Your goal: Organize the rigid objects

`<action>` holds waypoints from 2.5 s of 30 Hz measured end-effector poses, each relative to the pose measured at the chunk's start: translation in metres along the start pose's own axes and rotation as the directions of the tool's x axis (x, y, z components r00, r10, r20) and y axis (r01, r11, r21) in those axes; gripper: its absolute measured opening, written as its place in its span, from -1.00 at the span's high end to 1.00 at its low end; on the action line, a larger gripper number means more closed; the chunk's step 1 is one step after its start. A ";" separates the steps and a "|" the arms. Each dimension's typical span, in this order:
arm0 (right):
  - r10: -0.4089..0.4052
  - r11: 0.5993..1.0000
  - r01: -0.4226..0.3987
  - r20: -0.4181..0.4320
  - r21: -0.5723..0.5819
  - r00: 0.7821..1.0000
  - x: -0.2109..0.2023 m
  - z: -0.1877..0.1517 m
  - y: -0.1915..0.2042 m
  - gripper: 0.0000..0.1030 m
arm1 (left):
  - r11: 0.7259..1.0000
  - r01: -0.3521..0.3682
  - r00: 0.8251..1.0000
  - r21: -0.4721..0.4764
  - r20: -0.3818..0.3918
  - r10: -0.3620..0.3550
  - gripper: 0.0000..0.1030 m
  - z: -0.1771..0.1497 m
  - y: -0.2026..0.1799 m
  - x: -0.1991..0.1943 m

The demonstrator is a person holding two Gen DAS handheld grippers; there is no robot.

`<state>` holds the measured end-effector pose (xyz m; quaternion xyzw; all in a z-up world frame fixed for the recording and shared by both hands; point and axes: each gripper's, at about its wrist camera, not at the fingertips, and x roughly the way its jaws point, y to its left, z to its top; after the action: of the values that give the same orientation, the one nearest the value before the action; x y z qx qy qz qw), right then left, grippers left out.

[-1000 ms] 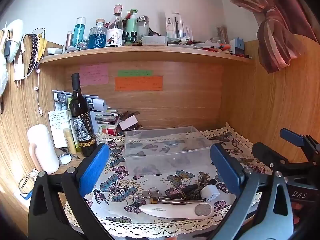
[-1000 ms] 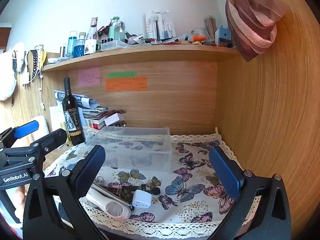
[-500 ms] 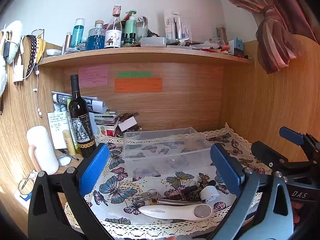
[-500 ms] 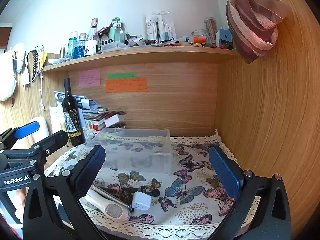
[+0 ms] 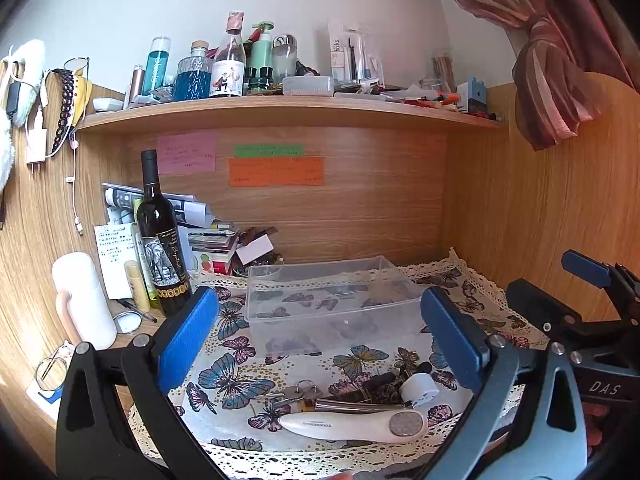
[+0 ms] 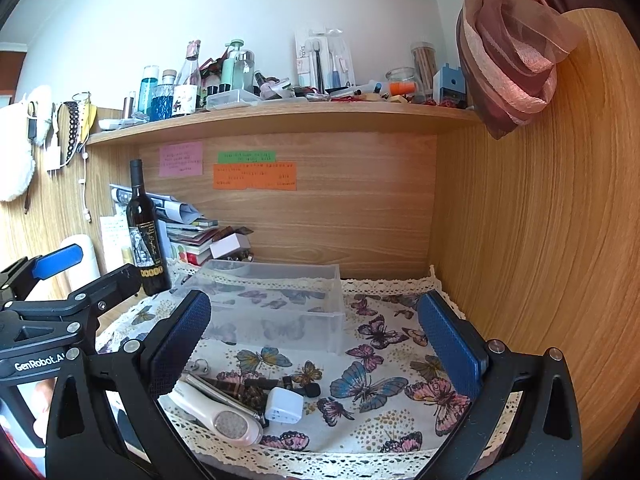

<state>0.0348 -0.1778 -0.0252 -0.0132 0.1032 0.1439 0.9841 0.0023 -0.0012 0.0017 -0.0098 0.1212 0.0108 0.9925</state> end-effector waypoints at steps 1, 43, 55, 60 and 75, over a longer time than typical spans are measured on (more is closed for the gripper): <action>-0.002 1.000 0.002 0.000 -0.001 1.000 0.000 0.000 0.000 -1.00 | 1.000 0.001 1.000 0.000 0.000 -0.001 -0.99 0.000 0.000 0.000; 0.023 0.999 -0.023 0.019 -0.036 1.000 0.000 0.003 0.007 -1.00 | 1.000 0.010 1.000 -0.014 -0.001 -0.010 -0.99 -0.001 0.006 0.003; 0.080 0.997 -0.079 -0.098 0.012 0.992 0.029 -0.011 -0.004 -0.60 | 0.997 0.059 0.986 -0.053 -0.151 -0.066 -0.56 -0.016 0.016 0.033; 0.096 0.995 -0.091 -0.195 0.034 0.976 0.047 -0.029 -0.010 -0.31 | 0.995 0.071 0.962 -0.073 -0.258 -0.088 -0.50 -0.037 0.019 0.053; 0.115 0.993 -0.105 -0.396 0.046 0.911 0.079 -0.072 -0.012 -0.12 | 0.989 0.109 0.867 -0.105 -0.477 -0.146 -0.50 -0.099 0.004 0.086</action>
<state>0.0980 -0.1715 -0.1124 -0.0247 0.3033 0.1921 0.9330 0.0619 0.0027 -0.1151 -0.0572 0.3635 -0.0528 0.9283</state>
